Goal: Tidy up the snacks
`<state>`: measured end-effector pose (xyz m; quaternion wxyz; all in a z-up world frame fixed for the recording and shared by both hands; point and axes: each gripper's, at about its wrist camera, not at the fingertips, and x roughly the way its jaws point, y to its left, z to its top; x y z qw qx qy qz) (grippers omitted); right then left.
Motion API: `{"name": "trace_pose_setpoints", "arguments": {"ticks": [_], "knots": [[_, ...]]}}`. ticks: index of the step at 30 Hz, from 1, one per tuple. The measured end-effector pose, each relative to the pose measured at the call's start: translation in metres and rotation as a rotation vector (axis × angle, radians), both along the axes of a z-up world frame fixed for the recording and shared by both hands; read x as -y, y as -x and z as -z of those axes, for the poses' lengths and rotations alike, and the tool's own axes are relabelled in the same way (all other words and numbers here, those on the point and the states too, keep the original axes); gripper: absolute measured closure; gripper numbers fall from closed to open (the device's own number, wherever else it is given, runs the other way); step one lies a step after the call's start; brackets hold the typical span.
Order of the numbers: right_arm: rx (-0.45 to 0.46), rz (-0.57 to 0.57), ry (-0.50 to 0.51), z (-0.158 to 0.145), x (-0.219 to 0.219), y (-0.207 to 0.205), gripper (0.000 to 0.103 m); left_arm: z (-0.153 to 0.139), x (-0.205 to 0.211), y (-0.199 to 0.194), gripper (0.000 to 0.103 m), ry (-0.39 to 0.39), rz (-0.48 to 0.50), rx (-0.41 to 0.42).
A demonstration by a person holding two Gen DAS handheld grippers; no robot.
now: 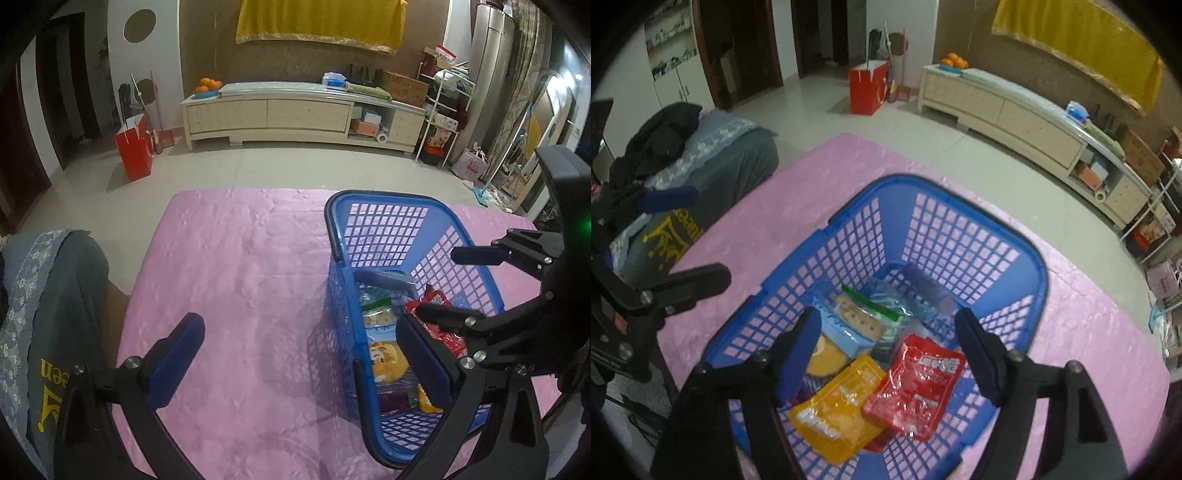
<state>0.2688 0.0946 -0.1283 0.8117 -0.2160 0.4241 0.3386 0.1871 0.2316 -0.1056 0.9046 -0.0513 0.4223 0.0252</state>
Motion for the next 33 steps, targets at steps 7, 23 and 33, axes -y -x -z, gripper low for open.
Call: {"name": "trace_pose_setpoints", "arguments": {"ticks": [7,23,33], "knots": [[0.053,0.040,-0.084,-0.035,0.035,0.043,0.023,-0.025,0.022,0.030,0.001,-0.017,0.035,0.074],[0.246,0.243,-0.216,-0.090,0.134,0.182,0.013,-0.070,0.100,0.154,0.001,-0.040,0.008,0.286],[0.386,0.351,-0.303,-0.120,0.166,0.260,0.000,-0.106,0.142,0.233,0.001,-0.047,-0.014,0.408]]}}
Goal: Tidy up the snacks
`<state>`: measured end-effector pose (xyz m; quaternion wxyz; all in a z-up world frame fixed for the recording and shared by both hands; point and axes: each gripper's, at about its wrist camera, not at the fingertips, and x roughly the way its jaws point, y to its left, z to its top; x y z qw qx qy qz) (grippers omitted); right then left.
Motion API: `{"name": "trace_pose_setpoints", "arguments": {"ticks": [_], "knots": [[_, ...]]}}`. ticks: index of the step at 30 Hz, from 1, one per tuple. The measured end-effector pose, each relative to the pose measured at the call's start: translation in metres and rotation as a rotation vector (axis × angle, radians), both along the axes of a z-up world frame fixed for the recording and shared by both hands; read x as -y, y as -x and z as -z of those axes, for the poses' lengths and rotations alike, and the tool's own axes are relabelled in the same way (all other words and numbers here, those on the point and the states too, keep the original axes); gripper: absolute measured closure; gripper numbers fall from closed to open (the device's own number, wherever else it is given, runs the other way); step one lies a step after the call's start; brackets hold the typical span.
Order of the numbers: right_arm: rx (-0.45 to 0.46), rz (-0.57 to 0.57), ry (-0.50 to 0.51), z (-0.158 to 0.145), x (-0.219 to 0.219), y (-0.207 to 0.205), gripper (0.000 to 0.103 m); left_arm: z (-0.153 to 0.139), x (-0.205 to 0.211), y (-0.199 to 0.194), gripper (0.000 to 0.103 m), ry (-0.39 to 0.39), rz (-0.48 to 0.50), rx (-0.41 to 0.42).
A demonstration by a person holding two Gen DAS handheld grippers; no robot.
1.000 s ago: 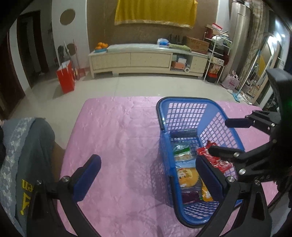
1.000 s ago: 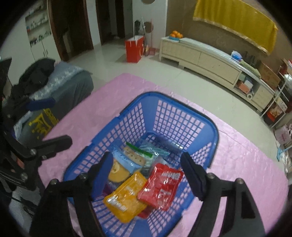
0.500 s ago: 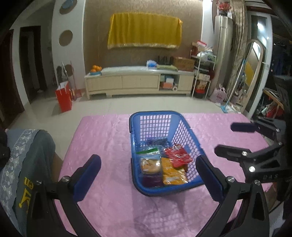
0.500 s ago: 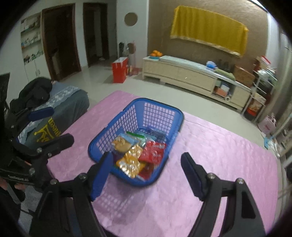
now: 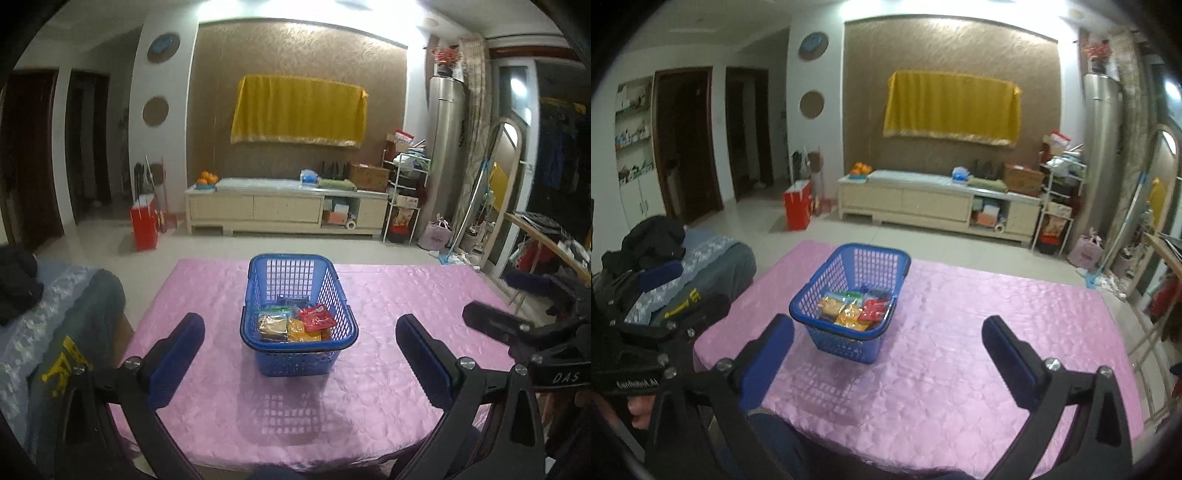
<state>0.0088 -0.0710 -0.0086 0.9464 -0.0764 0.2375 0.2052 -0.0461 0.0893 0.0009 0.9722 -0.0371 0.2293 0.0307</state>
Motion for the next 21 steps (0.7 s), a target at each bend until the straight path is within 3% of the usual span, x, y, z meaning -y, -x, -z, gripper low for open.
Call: {"name": "trace_pose_setpoints", "arguments": {"ticks": [8,21], "knots": [[0.048,0.036,-0.067,-0.012,0.021,0.044,0.000,-0.021,0.022,0.041,0.001,-0.023,0.016,0.065],[0.087,0.067,-0.043,-0.015,0.023,0.064,0.000,-0.024,0.035,0.060,0.001,0.000,0.032,0.067]]}}
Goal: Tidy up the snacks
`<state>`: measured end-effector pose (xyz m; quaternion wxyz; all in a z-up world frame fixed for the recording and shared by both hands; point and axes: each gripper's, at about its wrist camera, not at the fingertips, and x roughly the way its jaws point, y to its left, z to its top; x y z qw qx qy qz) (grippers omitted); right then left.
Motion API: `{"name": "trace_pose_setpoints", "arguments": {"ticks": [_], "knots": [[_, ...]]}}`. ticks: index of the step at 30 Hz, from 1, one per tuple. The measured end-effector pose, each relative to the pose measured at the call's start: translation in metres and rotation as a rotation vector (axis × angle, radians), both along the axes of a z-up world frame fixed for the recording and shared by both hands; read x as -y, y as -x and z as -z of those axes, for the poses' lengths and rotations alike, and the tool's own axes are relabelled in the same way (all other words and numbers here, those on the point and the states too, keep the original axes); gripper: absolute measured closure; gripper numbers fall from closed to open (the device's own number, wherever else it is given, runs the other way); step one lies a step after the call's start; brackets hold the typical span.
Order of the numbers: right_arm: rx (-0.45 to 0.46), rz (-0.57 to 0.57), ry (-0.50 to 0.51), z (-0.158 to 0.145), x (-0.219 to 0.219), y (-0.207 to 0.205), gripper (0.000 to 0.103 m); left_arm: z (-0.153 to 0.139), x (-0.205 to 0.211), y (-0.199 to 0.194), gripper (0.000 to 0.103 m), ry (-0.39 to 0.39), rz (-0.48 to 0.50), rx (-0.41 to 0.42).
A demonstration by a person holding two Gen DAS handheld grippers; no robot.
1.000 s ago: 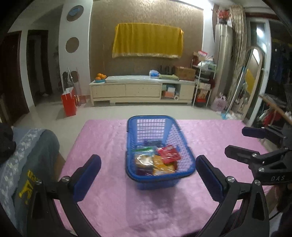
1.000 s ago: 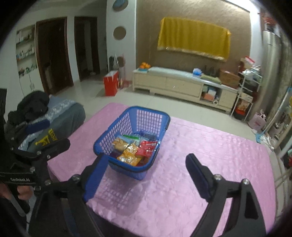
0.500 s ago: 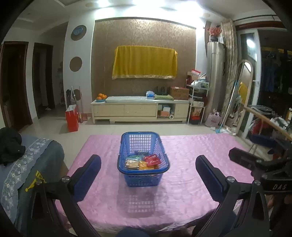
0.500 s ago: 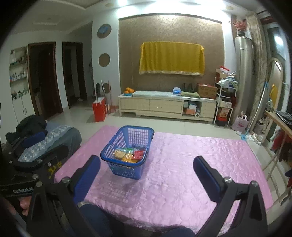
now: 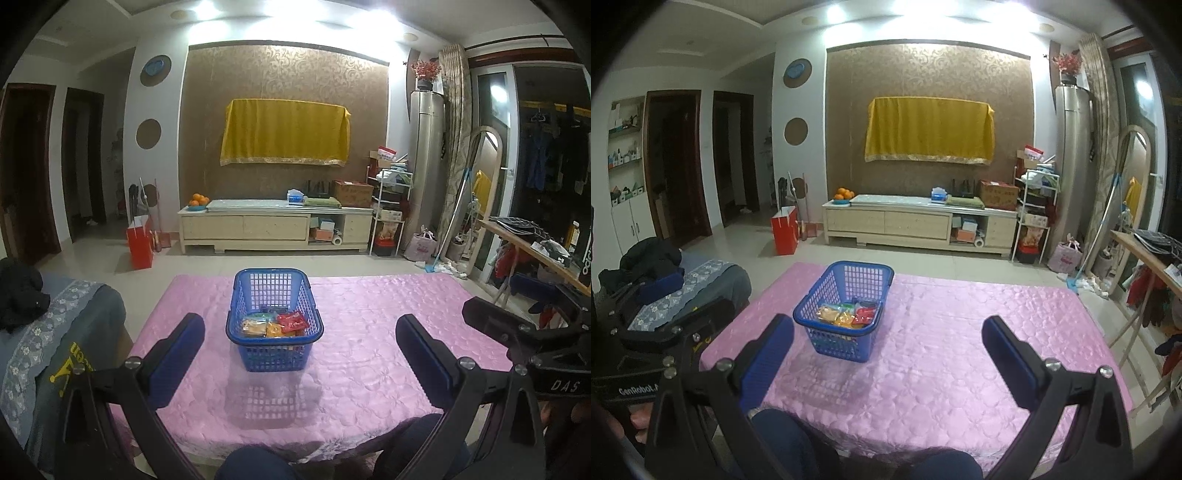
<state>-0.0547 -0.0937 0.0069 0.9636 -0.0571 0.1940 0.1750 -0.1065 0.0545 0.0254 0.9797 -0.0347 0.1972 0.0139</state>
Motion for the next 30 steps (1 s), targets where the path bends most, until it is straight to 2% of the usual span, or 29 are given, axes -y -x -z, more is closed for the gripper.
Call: {"name": "trace_pose_setpoints", "arguments": {"ticks": [30], "knots": [[0.006,0.029,-0.011,-0.0009,0.0050,0.0101,0.000,-0.0014,0.0058,0.0090,0.001,-0.008,0.019,0.003]]}}
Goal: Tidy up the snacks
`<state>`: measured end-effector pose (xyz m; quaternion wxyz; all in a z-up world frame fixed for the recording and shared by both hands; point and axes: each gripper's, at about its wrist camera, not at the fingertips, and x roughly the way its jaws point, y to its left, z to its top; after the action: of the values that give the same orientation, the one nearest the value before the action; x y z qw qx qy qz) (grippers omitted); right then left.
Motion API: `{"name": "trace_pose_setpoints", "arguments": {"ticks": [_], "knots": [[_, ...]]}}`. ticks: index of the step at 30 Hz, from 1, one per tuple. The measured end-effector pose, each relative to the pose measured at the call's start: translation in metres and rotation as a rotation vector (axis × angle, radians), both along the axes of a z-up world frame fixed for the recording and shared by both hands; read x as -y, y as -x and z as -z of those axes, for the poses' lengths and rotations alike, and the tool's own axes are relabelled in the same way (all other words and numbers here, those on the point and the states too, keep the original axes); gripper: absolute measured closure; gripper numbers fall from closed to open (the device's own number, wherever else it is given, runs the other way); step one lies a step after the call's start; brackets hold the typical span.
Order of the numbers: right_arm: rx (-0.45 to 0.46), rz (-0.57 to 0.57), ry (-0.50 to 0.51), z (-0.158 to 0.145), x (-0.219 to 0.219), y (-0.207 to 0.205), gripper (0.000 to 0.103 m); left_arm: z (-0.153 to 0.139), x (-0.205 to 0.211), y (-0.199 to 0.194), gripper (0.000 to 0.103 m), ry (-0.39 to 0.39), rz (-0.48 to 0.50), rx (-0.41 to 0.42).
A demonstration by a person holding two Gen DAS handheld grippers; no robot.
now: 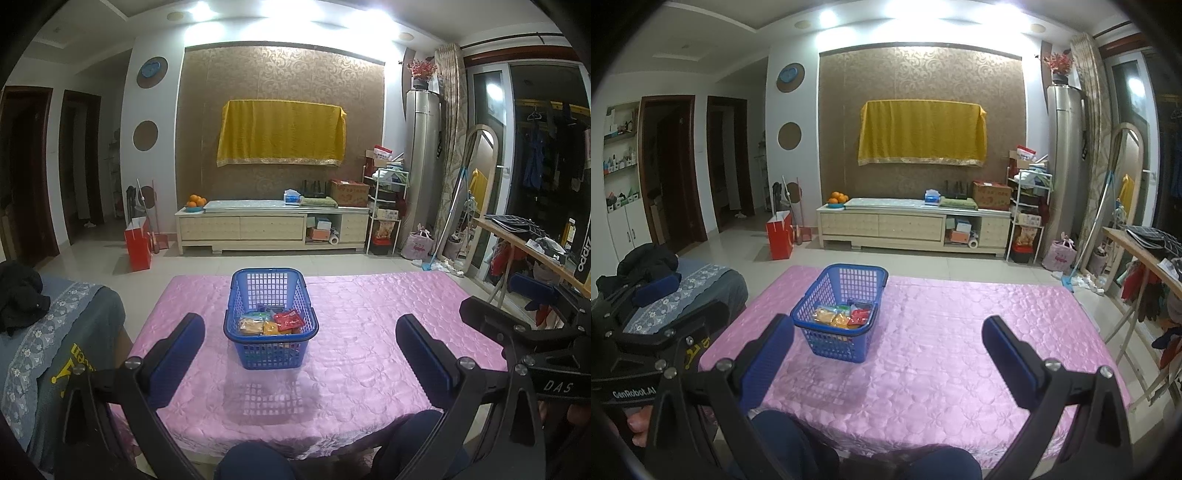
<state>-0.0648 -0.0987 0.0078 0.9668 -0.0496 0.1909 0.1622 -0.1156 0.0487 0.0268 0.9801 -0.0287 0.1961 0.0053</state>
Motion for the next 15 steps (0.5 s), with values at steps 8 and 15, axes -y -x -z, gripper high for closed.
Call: {"name": "trace_pose_setpoints", "arguments": {"ticks": [8,15], "knots": [[0.006,0.006,0.004,-0.0009,-0.0013,0.0037,0.000,-0.0012,-0.0005,0.0022,0.001,0.008,0.010,0.007],[0.007,0.005,0.005,-0.0026,-0.0021,0.0056,0.000,-0.0025,-0.0004,0.0041,0.001,-0.001,-0.001,0.010]]}}
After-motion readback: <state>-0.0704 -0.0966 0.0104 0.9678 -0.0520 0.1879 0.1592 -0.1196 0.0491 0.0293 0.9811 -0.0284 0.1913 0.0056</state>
